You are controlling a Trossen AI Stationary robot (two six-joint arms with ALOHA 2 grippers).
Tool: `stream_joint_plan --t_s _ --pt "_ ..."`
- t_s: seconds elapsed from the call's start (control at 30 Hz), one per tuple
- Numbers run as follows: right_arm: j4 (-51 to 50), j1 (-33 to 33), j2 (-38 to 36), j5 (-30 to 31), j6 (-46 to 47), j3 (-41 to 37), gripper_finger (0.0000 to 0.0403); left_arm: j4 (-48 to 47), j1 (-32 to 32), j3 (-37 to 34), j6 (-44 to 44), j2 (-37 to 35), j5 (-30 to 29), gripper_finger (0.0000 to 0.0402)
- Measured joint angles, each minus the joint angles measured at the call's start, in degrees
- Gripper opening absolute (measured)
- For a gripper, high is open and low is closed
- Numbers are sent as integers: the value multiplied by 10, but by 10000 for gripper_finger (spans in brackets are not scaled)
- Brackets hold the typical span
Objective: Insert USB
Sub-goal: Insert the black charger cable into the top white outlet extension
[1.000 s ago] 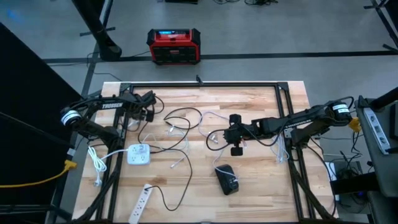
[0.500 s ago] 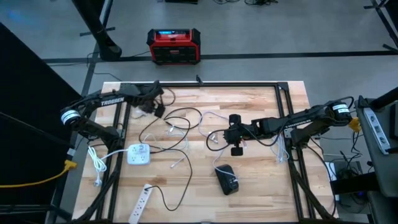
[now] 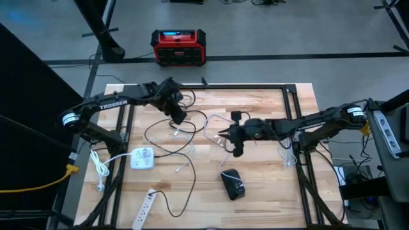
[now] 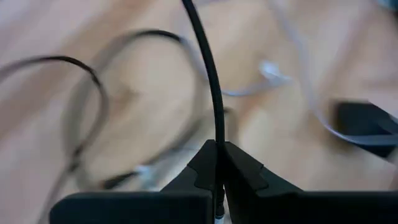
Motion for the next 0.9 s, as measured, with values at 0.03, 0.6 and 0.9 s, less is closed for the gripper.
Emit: stream_joint_plan --t_s 0.03,0.6,0.9 --pt "23 -3 -1 -15 -5 0 29 3 -9 0 1 0 12 1" --pt "-73 -39 196 -135 -82 228 201 29 -129 0 -18 0 24 1" --pt "-144 -38 298 -78 -123 326 146 27 -149 0 -21 0 28 3"
